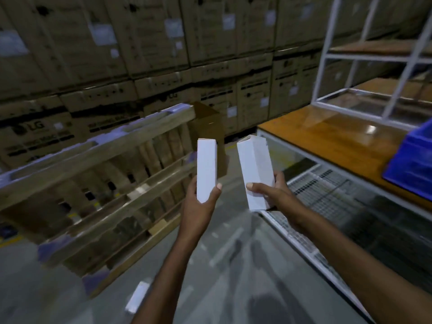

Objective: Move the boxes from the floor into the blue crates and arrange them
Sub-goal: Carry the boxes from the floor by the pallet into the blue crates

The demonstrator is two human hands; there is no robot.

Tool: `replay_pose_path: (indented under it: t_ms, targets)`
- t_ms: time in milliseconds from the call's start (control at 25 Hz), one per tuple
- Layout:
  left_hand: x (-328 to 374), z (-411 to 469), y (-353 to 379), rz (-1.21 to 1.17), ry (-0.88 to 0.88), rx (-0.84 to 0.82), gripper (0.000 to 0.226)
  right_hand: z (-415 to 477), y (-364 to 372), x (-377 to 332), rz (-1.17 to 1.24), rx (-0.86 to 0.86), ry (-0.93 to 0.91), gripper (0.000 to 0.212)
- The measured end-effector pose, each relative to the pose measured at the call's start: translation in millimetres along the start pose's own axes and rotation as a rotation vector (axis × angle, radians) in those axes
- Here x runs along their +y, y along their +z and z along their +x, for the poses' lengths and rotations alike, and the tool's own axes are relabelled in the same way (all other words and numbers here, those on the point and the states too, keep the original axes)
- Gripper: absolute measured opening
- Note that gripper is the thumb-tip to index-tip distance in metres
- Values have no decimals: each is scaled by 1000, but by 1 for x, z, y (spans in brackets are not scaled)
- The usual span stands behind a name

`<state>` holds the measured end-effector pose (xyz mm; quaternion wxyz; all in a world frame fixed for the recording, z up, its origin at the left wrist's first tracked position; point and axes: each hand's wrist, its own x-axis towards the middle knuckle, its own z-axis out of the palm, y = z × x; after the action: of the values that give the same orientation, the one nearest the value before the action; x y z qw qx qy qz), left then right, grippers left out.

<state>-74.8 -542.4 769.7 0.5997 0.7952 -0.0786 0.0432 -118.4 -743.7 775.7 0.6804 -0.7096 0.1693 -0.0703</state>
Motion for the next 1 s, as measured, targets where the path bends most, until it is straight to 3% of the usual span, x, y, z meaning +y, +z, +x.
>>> replay_pose_path:
  t_ms: [240,400,760,1000]
  targets:
    - [67,-47,165,-100,89,-196,50,-37,-178,-1,11,205,-36,75]
    - [109,-62,246,-84,175,-355,52,-61,-271,-8,10,354,-76,89]
    - [176,-64,391,-166,281,-704,45,-104,-400,-21,19,716,-148,88]
    - [226,-98,480,-241,387,-911,70,-139,-480,-30,21,1002,-190,84]
